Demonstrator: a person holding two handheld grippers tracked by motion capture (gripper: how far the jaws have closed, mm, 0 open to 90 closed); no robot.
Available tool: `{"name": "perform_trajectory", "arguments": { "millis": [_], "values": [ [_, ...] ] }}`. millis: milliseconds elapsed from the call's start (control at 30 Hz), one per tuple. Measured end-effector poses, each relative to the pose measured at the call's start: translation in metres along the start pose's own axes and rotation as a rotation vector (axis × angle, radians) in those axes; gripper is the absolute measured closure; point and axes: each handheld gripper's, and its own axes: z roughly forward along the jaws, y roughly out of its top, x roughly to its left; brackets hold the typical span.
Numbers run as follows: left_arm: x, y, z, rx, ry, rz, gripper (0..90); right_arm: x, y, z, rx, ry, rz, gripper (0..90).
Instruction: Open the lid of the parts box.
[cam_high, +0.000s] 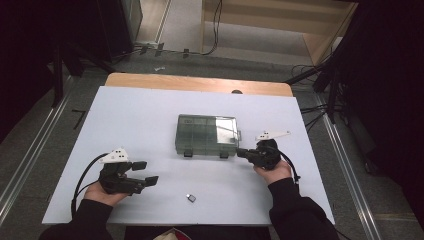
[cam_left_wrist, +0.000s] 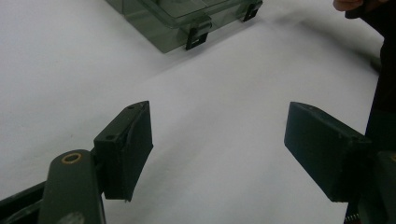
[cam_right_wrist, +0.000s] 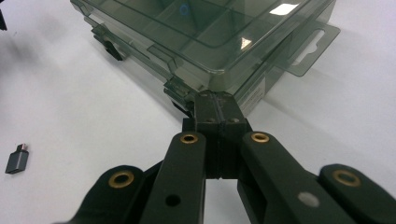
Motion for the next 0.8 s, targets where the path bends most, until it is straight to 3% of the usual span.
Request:
{"name": "perform_trajectory", "arguments": {
  "millis": [800],
  "values": [
    [0.000,0.000,0.002,0.011,-0.012,-0.002,24.1,-0.003,0.014,0.000,-0.021,-0.001,0.020,86.4]
  ]
}}
